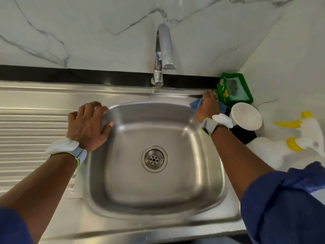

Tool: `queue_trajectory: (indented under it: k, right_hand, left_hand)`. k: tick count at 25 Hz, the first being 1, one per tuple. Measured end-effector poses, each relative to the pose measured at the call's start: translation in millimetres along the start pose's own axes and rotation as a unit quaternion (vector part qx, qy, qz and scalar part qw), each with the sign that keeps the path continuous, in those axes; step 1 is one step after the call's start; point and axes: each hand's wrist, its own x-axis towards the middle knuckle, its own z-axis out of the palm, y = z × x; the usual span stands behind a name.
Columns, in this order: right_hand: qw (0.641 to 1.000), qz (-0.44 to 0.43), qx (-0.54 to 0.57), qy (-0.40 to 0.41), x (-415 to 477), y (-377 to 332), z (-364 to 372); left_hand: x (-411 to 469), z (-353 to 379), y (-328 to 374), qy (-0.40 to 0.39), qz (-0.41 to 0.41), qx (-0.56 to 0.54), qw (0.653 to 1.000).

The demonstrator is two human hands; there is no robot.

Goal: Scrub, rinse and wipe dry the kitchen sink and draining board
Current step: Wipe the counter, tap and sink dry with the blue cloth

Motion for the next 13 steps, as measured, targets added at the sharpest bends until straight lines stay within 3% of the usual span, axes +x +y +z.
queue_trajectory:
  k: [2, 4, 5, 8, 13]
  right_hand:
    - [0.967, 0.12, 0.168, 0.153, 17.0, -25.7, 1.1]
    - [0.945, 0.127, 0.186, 0.237, 33.1, -41.1, 2.9]
    - [0.949, 0.12, 0.161, 0.241, 43.3, -46.7, 6.0]
    - [0.979, 0.167, -0.009, 0.118, 57.0, -57.6, 35.1]
    - [0.971, 0.173, -0.11, 0.127, 59.7, -55.0, 53.9]
  left_hand:
    - [1.1, 2.0, -6.8, 0.005, 0.004, -0.012, 1.0]
    - [-2.3, 3.8, -6.9, 0.011, 0.001, -0.019, 1.0]
    - [-2.7, 4.6, -7.7, 0.015, 0.002, -0.021, 1.0]
    - [-0.4, 7.4, -10.8, 0.021, 0.006, -0.02, 1.0]
    - [-2.3, 9.3, -9.4, 0.038, 0.002, -0.029, 0.999]
